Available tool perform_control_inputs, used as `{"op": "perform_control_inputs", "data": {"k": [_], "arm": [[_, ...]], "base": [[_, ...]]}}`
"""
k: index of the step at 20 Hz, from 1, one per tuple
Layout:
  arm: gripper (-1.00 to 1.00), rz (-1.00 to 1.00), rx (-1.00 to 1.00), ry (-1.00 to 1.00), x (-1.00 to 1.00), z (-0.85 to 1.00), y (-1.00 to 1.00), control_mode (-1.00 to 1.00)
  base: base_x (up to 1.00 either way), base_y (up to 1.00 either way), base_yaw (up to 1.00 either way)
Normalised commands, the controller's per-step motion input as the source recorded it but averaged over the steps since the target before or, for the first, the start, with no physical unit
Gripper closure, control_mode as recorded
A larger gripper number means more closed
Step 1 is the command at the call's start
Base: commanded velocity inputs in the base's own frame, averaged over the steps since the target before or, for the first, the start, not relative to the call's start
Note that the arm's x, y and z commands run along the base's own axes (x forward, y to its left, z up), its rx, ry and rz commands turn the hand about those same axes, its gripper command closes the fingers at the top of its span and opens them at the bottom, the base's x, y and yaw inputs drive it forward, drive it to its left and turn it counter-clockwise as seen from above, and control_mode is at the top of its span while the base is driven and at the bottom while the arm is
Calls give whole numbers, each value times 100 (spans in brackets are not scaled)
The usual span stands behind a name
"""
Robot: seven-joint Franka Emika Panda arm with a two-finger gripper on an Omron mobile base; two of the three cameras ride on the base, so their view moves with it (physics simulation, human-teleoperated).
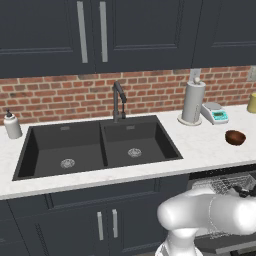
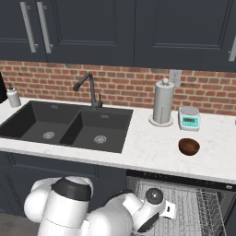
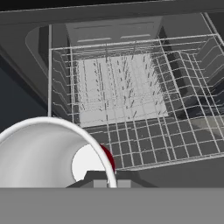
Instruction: Pick up the cup and bowl from the counter, place them in the dishwasher, and close the dishwasher door.
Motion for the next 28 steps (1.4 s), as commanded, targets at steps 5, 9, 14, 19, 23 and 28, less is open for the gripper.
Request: {"op": "perform_control_inputs", "data": {"k": [5, 9, 14, 19, 23, 28], "arm": [[100, 0, 0, -2, 0, -44, 0, -100], [100, 0, 0, -2, 0, -57, 0, -100], [100, 0, 1, -2, 0, -12, 0, -100], [100, 0, 5, -1, 0, 15, -1, -100], [100, -1, 13, 0, 20, 5, -24, -100], [100, -4, 21, 0, 31, 9, -42, -100]], "base": [[0, 0, 0], [0, 0, 0], [0, 0, 0], [0, 0, 0], [0, 0, 0], [0, 0, 0]]}}
